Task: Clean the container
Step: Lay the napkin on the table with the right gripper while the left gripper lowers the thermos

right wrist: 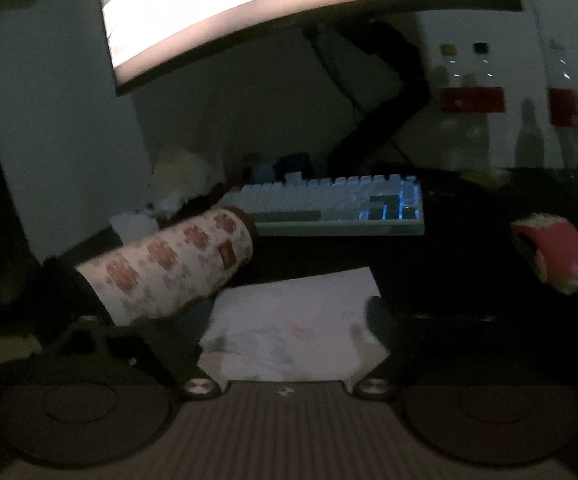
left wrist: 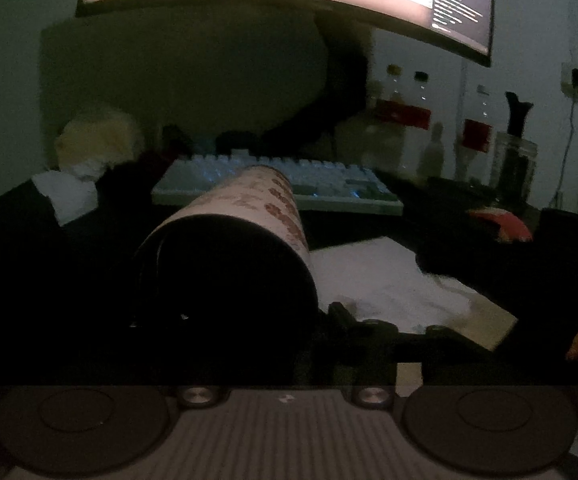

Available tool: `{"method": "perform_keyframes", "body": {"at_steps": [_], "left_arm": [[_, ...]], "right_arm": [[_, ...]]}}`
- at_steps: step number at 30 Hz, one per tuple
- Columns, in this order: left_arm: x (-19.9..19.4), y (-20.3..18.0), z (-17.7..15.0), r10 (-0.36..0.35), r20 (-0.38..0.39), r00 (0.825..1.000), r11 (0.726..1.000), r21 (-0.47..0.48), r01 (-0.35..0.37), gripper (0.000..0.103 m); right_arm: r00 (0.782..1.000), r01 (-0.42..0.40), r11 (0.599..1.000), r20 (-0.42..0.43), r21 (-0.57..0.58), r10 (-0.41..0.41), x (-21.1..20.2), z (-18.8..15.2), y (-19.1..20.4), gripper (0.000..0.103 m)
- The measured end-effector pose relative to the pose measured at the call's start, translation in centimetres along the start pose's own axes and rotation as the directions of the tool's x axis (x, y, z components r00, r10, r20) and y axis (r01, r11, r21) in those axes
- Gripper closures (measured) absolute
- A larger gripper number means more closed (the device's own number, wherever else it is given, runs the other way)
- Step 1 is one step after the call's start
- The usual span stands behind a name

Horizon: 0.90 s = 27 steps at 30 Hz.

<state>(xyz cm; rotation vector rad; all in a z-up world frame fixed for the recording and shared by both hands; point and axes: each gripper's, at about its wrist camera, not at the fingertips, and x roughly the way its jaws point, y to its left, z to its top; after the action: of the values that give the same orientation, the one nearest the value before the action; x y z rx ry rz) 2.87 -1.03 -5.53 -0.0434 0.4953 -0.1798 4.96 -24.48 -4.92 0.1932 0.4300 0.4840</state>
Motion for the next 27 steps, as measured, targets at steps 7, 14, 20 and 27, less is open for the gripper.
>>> {"method": "perform_keyframes", "body": {"at_steps": [7, 14, 20, 27], "left_arm": [[-1.7, 0.8, -0.4, -0.053, -0.036, 0.998, 0.999, -0.016, 0.052, 0.065], [-2.2, 0.8, -0.5, -0.070, -0.046, 0.996, 0.998, -0.009, 0.070, 0.065], [-2.5, 0.8, -0.4, -0.086, -0.053, 0.995, 0.996, -0.016, 0.086, 0.065], [-2.5, 0.6, -0.4, -0.095, -0.061, 0.994, 0.995, -0.016, 0.094, 0.065]], "right_arm": [[0.999, 0.006, 0.996, 0.032, 0.086, -0.008, -1.6, -0.1, -0.1, 0.001], [0.999, -0.001, 0.994, 0.039, 0.111, -0.003, -1.9, -0.3, 0.2, 0.000], [1.000, 0.002, 0.993, 0.014, 0.121, -0.004, -1.8, -0.7, 0.6, 0.000], [1.000, -0.002, 0.992, 0.019, 0.123, 0.000, -1.7, -1.0, 1.4, 0.000]]}}
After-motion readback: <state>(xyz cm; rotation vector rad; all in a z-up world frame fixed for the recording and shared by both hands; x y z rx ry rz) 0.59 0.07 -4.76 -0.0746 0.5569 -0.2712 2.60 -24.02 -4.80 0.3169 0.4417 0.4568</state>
